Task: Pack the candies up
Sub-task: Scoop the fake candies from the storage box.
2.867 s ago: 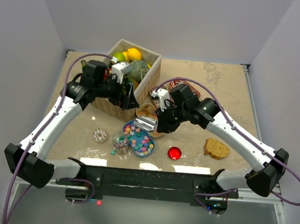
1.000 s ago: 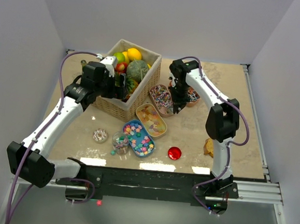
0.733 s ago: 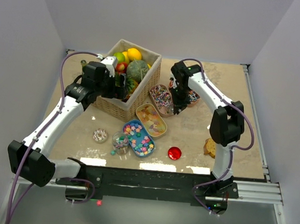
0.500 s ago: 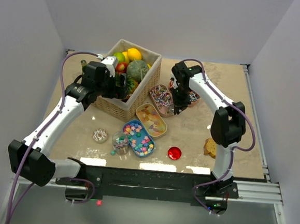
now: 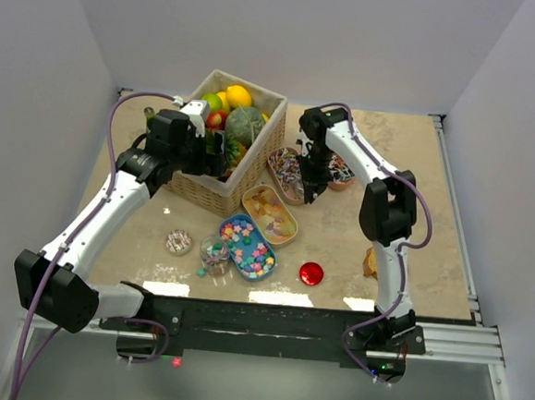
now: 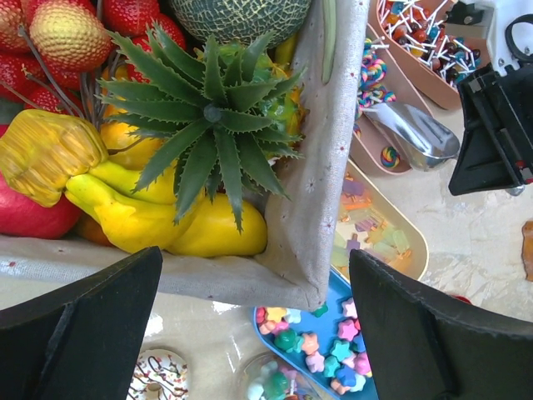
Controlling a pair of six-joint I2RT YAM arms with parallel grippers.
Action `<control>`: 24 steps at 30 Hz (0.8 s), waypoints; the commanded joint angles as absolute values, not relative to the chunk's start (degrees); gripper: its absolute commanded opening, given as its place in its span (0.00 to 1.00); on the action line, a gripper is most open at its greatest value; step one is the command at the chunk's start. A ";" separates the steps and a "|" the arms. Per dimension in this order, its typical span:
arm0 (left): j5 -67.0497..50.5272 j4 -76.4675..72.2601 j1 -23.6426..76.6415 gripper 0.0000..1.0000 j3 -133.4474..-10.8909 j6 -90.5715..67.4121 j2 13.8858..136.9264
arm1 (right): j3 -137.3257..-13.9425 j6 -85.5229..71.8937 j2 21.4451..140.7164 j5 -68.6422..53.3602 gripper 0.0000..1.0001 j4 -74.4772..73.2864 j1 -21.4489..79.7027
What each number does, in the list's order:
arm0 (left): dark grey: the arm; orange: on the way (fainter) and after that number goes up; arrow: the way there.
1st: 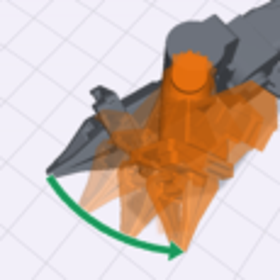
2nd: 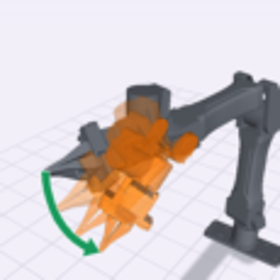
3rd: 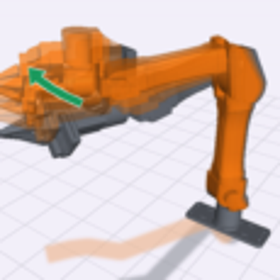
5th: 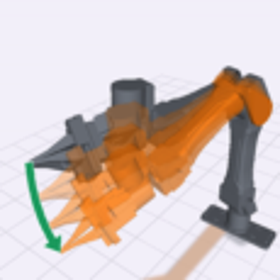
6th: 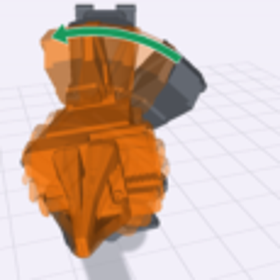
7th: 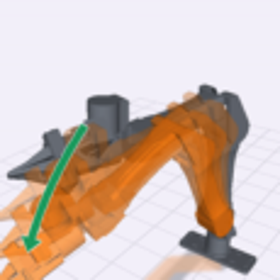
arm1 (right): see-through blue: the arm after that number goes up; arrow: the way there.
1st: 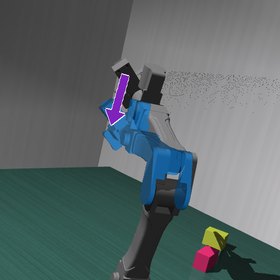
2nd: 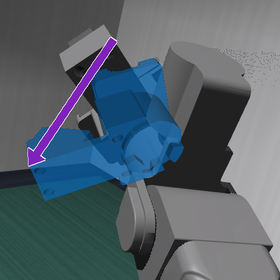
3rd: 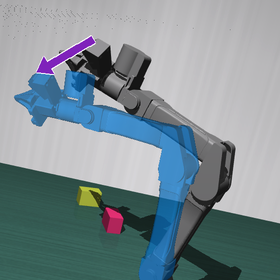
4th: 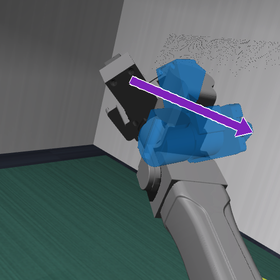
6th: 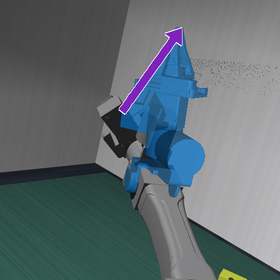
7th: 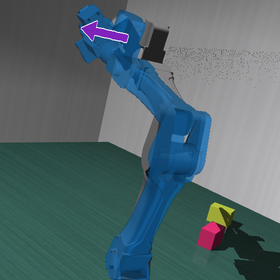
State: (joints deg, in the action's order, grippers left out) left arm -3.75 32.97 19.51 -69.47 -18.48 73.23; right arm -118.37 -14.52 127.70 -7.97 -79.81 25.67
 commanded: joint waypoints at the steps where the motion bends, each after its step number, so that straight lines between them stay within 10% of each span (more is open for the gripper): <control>1: -2.03 31.55 18.98 1.00 -70.66 -18.54 72.51 | -117.27 -11.78 127.63 -6.34 0.00 -68.22 25.49; 10: -2.81 30.94 18.98 1.00 -70.66 -19.07 74.00 | -98.62 -8.97 117.78 -0.62 0.00 -47.91 25.84; 24: -2.90 31.73 19.07 1.00 -71.63 -19.60 74.00 | -107.57 -3.70 126.74 1.75 0.00 -51.94 25.93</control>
